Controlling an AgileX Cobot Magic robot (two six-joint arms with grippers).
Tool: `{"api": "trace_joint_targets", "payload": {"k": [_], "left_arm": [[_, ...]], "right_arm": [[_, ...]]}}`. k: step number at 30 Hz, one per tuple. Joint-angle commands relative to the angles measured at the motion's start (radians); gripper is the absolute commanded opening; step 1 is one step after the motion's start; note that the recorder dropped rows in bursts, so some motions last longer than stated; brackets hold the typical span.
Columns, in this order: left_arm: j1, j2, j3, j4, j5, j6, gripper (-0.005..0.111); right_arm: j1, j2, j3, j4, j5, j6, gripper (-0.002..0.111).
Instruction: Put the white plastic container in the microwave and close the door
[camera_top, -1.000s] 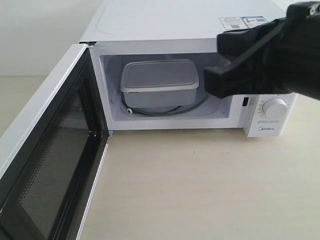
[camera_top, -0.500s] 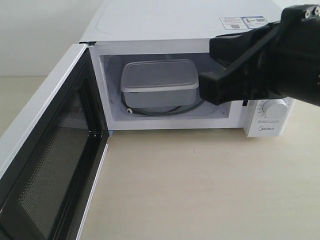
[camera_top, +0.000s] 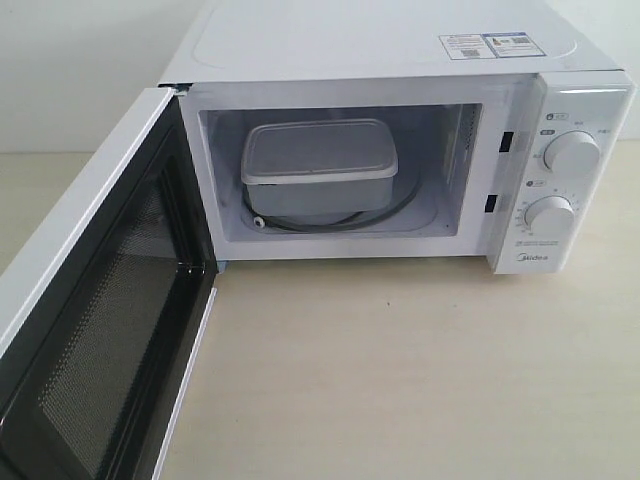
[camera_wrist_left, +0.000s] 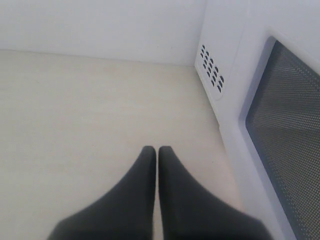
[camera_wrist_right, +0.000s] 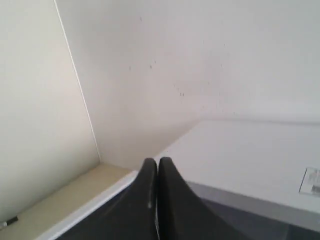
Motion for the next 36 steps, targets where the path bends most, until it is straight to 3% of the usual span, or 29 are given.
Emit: {"api": "trace_joint_targets", "payload": {"k": [1,5,27,30,36], "left_arm": [[0.003,-0.002,0.003,0.002,0.001,-0.008,0.004],[0.003,-0.002,0.003,0.002,0.001,-0.008,0.004],[0.003,-0.002,0.003,0.002,0.001,-0.008,0.004],[0.003,-0.002,0.003,0.002,0.001,-0.008,0.004],[0.003,-0.002,0.003,0.002,0.001,-0.008,0.004]], "right_arm": [[-0.143,-0.114,0.033,-0.004,0.161,0.005,0.000],[-0.183,-0.140,0.050,-0.006,0.155,0.005,0.000],[-0.183,-0.147,0.050,-0.100,0.189,0.032,0.000],[-0.183,-0.176,0.075,-0.214,0.195,0.130,0.000],[-0.183,-0.252,0.170,-0.702,0.155,0.684,0.000]]}}
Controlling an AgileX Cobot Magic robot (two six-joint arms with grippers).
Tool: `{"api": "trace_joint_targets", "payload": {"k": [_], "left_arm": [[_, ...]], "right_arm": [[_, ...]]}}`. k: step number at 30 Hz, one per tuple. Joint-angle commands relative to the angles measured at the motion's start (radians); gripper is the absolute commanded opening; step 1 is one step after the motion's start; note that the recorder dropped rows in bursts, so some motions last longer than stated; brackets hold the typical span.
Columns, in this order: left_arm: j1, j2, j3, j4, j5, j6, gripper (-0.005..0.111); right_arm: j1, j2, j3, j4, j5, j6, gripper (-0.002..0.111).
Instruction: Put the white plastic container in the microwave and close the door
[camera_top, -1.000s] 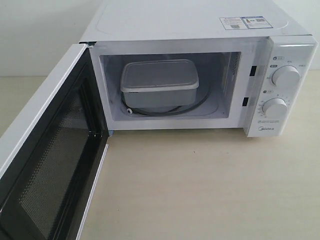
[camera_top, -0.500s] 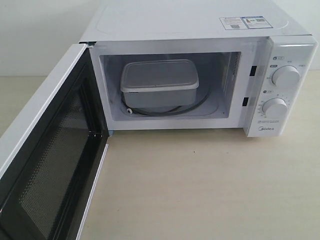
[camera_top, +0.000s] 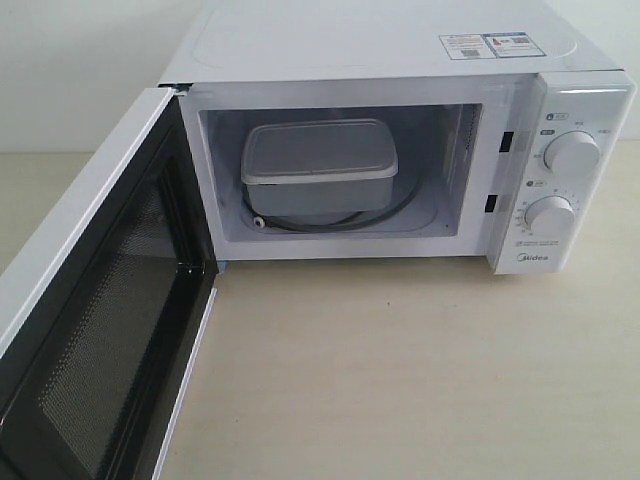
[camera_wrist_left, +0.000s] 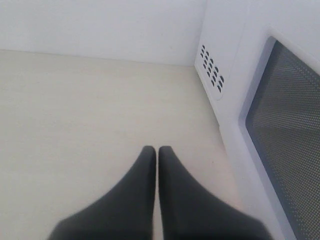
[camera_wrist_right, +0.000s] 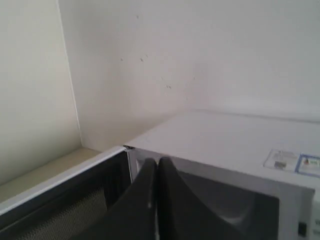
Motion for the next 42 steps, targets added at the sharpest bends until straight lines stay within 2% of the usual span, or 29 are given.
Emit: {"api": "trace_joint_targets", "payload": {"k": [1,6,10,20,23,26,29,35,42], "left_arm": [[0.003,-0.002,0.003,0.002,0.001,-0.008,0.004],[0.003,-0.002,0.003,0.002,0.001,-0.008,0.004],[0.003,-0.002,0.003,0.002,0.001,-0.008,0.004],[0.003,-0.002,0.003,0.002,0.001,-0.008,0.004],[0.003,-0.002,0.003,0.002,0.001,-0.008,0.004],[0.003,-0.002,0.003,0.002,0.001,-0.008,0.004],[0.003,-0.002,0.003,0.002,0.001,-0.008,0.004],[0.003,-0.002,0.003,0.002,0.001,-0.008,0.004],[0.003,-0.002,0.003,0.002,0.001,-0.008,0.004]], "right_arm": [[-0.003,-0.066,0.080,-0.332,-0.033,0.400,0.000],[-0.014,-0.170,0.206,-0.538,-0.149,0.668,0.000],[-0.089,-0.277,0.333,-0.644,-0.237,0.793,0.000],[-0.265,-0.452,0.533,-0.644,-0.276,0.796,0.000],[-0.289,-0.452,0.553,-0.685,-0.258,0.796,0.000],[-0.292,-0.452,0.554,-0.877,-0.195,0.850,0.000],[-0.293,-0.452,0.554,-0.970,-0.107,0.922,0.000],[-0.293,-0.452,0.576,-1.010,-0.075,0.939,0.000],[-0.293,-0.452,0.576,-1.125,0.050,1.021,0.000]]}}
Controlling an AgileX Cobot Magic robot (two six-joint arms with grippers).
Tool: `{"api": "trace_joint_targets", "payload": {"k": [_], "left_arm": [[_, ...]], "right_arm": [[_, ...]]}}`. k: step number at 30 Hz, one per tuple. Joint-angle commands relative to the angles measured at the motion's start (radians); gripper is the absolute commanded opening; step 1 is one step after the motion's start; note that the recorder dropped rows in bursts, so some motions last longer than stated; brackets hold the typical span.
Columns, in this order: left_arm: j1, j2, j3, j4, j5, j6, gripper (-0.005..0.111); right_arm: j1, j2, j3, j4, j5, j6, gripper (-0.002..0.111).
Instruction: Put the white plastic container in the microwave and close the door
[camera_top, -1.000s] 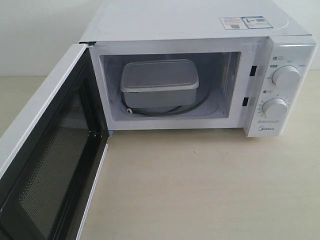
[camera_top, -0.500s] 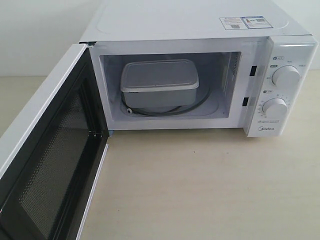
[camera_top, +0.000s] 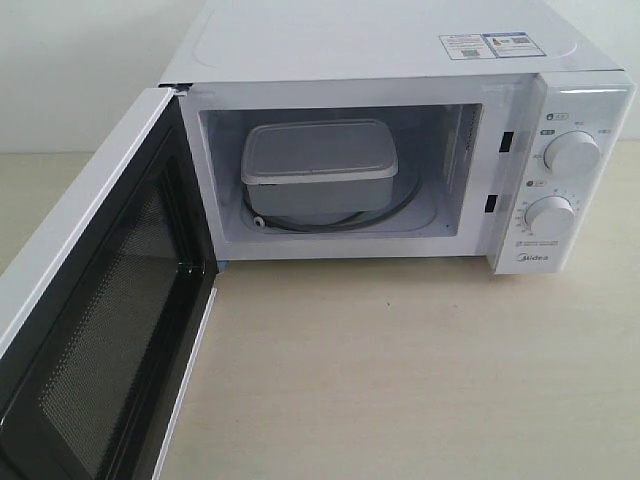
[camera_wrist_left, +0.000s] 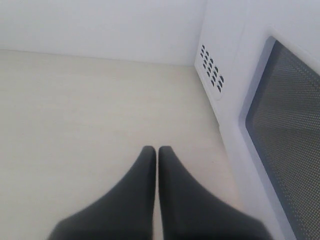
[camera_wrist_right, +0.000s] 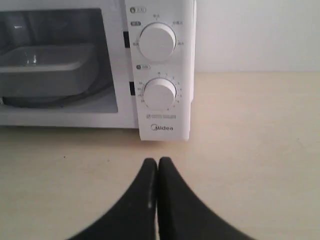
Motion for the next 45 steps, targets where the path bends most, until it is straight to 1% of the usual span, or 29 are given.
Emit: {"api": "trace_joint_targets", "payload": {"k": [1,5,40,43,45], "left_arm": [[0.003,-0.002,0.003,0.002,0.001,-0.008,0.004],[0.003,-0.002,0.003,0.002,0.001,-0.008,0.004],[0.003,-0.002,0.003,0.004,-0.007,-0.008,0.004],[0.003,-0.002,-0.063,-0.058,-0.007,-0.008,0.004],[0.003,-0.002,-0.125,-0.070,0.010,-0.012,0.004]], "right_arm": [[-0.002,-0.004,0.005,-0.081,0.039,0.065,0.000],[-0.002,-0.004,0.005,-0.081,0.039,0.109,0.000],[-0.002,-0.004,0.005,-0.081,0.039,0.109,0.000],[-0.002,-0.004,0.005,-0.081,0.039,0.109,0.000],[-0.002,-0.004,0.005,-0.081,0.039,0.109,0.000]]}}
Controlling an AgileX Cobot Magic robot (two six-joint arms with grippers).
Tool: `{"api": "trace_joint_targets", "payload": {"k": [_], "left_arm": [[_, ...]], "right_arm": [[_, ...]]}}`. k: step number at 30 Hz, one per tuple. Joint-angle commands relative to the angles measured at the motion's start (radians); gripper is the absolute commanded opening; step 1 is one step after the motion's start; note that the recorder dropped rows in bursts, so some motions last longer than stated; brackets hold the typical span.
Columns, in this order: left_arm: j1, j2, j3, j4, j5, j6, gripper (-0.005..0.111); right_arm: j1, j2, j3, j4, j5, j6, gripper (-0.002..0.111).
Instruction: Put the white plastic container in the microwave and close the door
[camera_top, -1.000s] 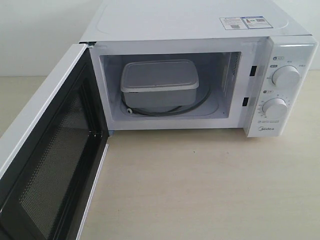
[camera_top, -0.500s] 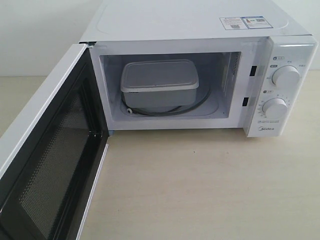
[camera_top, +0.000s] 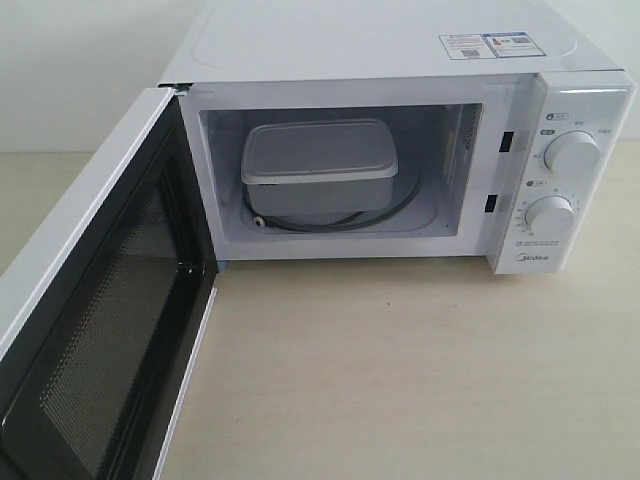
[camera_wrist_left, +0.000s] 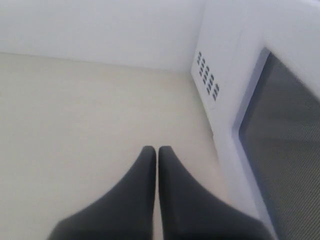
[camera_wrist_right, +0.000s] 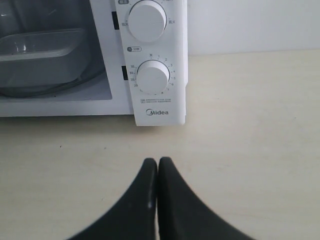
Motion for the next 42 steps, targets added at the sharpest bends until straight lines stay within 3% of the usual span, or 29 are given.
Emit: {"api": "trace_joint_targets", "payload": {"k": [1,7,11,15,18,20,23,28,36,42], "left_arm": [[0.003,-0.002,-0.142,-0.055,0.028,-0.012,0.004],[0.003,-0.002,-0.330,-0.201,0.056,-0.012,0.004],[0.003,-0.002,-0.476,-0.239,0.291,-0.012,0.004],[0.003,-0.002,-0.485,-0.287,0.268,0.014,0.004],[0.003,-0.002,-0.488,-0.270,0.092,0.025,0.004],[0.003,0.005,-0.523,-0.273,0.110,0.053,0.004],[0.003,0.200,-0.631,-0.346,0.381,0.231,0.004],[0.003,0.420,-0.744,-0.359,0.652,0.396,0.004],[0.001,0.732,-0.778,-0.366,0.723,0.490,0.004],[-0.095,0.953,-0.778,-0.414,0.775,0.707,0.004]], "right_arm": [[-0.002,-0.004,-0.001,-0.008,-0.004,0.003,0.000],[-0.002,-0.004,-0.001,-0.008,-0.004,0.004,0.000],[-0.002,-0.004,-0.001,-0.008,-0.004,0.002,0.000],[-0.002,-0.004,-0.001,-0.008,-0.004,0.004,0.000],[-0.002,-0.004,-0.001,-0.008,-0.004,0.004,0.000],[-0.002,-0.004,-0.001,-0.008,-0.004,0.004,0.000],[-0.002,-0.004,-0.001,-0.008,-0.004,0.004,0.000],[-0.002,-0.004,-0.001,-0.008,-0.004,0.004,0.000],[-0.002,-0.004,-0.001,-0.008,-0.004,0.004,0.000],[-0.002,-0.004,-0.001,-0.008,-0.004,0.004,0.000]]}}
